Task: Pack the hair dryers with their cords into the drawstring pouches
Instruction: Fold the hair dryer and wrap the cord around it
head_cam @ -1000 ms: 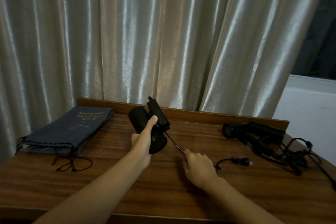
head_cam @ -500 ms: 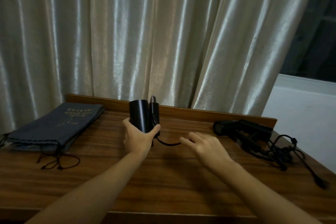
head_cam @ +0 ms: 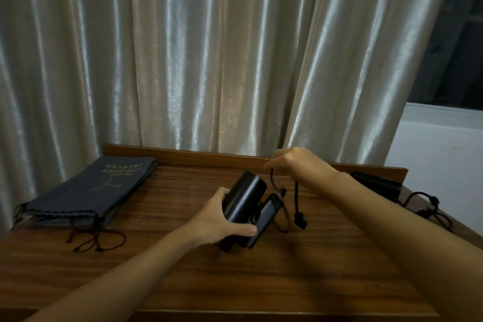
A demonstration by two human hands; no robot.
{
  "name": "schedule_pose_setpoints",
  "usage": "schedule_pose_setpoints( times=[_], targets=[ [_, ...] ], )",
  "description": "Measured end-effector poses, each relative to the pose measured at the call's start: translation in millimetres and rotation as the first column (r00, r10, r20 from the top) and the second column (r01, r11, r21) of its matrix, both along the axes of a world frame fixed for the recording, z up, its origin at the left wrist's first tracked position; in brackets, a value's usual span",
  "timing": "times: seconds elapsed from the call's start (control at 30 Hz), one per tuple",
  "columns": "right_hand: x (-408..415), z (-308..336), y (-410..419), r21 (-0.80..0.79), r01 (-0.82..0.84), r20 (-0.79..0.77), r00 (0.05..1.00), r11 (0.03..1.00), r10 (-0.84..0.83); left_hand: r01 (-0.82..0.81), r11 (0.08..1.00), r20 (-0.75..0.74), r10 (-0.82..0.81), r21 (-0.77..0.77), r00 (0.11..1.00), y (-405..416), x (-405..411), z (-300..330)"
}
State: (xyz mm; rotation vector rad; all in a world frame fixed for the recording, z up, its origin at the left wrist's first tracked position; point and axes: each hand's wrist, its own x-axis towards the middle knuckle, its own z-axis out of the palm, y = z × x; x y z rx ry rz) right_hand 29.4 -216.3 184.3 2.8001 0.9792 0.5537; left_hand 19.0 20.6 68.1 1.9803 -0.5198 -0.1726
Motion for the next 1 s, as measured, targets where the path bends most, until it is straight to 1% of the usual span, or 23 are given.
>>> schedule_pose_setpoints(
  times=[0.07,0.1,0.17,0.23,0.3,0.37,0.43,0.5,0.53,0.67,0.77,0.83,0.87,0.93,1.0],
  targets=[
    [3,8,-6,0.13,0.014,0.0,1.0,0.991,-0.015,0.066,0.997,-0.048,-0.065,0.039,0.997,2,-7,-5],
    [4,12,-8,0.186,0.025,-0.009,1.0,0.982,-0.024,0.072,0.996,-0.067,-0.069,0.044,0.995,3,-12,-10],
    [5,14,-10,0.249,0.023,-0.045,0.999,0.968,-0.012,0.033,0.999,-0.083,-0.031,0.027,0.996,1,-20,-19],
    [3,11,-8,0.268,0.004,-0.07,0.997,0.963,0.015,-0.045,0.999,-0.108,0.041,-0.03,0.993,-1,-26,-25],
    [1,8,-6,0.272,0.0,-0.083,0.996,0.962,0.024,-0.136,0.977,-0.186,0.105,-0.164,0.977,-2,-30,-27],
    [-3,4,-5,0.262,0.01,-0.106,0.994,0.965,0.018,-0.267,0.908,-0.297,0.171,-0.322,0.939,-3,-33,-25],
    [-8,-1,-3,0.237,0.007,-0.125,0.992,0.971,0.023,-0.404,0.807,-0.376,0.246,-0.431,0.893,-7,-32,-21],
    [-14,-9,4,0.23,-0.027,-0.114,0.992,0.973,0.054,-0.49,0.725,-0.392,0.32,-0.484,0.862,-11,-28,-15],
    [-18,-12,10,0.235,-0.06,-0.098,0.992,0.97,0.085,-0.506,0.71,-0.39,0.341,-0.49,0.855,-12,-26,-12],
    [-30,-19,35,0.243,-0.195,-0.075,0.973,0.95,0.219,-0.505,0.716,-0.354,0.368,-0.482,0.86,-16,-21,-10],
    [-33,-22,50,0.207,-0.237,-0.091,0.961,0.949,0.259,-0.525,0.676,-0.388,0.362,-0.517,0.848,-21,-22,-12],
    [-36,-25,57,0.229,-0.276,-0.106,0.946,0.934,0.305,-0.552,0.645,-0.413,0.373,-0.528,0.831,-22,-20,-11],
    [-38,-26,60,0.256,-0.291,-0.099,0.941,0.922,0.325,-0.556,0.645,-0.415,0.377,-0.524,0.828,-22,-19,-10],
    [-38,-28,65,0.327,-0.294,-0.071,0.94,0.898,0.334,-0.532,0.684,-0.391,0.37,-0.499,0.843,-19,-20,-10],
    [-35,-30,67,0.388,-0.244,-0.048,0.958,0.889,0.283,-0.464,0.75,-0.334,0.335,-0.472,0.881,-16,-22,-11]
  ],
)
